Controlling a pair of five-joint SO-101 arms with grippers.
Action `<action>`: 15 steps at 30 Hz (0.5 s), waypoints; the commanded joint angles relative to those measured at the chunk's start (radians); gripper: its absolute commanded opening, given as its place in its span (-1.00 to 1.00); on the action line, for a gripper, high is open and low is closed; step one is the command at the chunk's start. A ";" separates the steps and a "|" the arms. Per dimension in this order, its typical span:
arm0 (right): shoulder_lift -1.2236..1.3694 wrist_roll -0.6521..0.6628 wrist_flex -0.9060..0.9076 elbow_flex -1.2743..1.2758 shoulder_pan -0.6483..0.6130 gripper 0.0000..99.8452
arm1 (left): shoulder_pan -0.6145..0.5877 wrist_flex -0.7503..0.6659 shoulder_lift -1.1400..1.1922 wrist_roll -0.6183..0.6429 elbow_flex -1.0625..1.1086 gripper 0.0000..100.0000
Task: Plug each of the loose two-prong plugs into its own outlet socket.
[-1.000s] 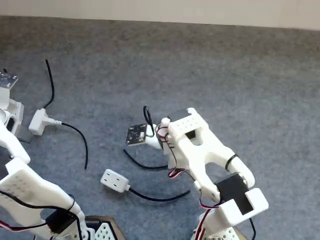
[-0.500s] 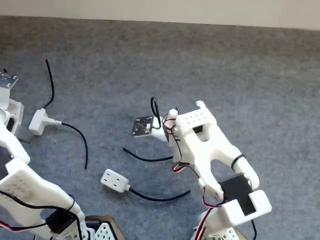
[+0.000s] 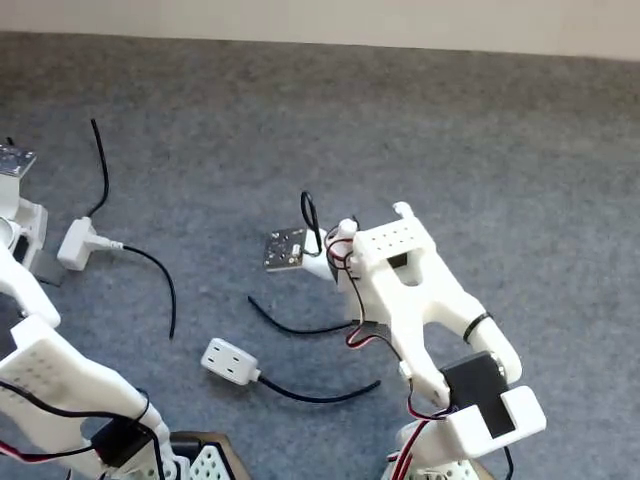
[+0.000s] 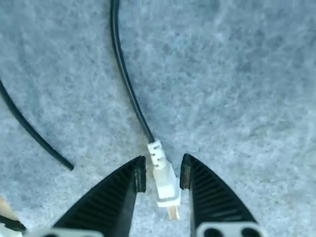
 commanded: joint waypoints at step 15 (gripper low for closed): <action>0.090 0.038 -0.050 0.022 0.033 -0.75 | -0.015 -0.012 -0.053 -0.006 0.002 -0.42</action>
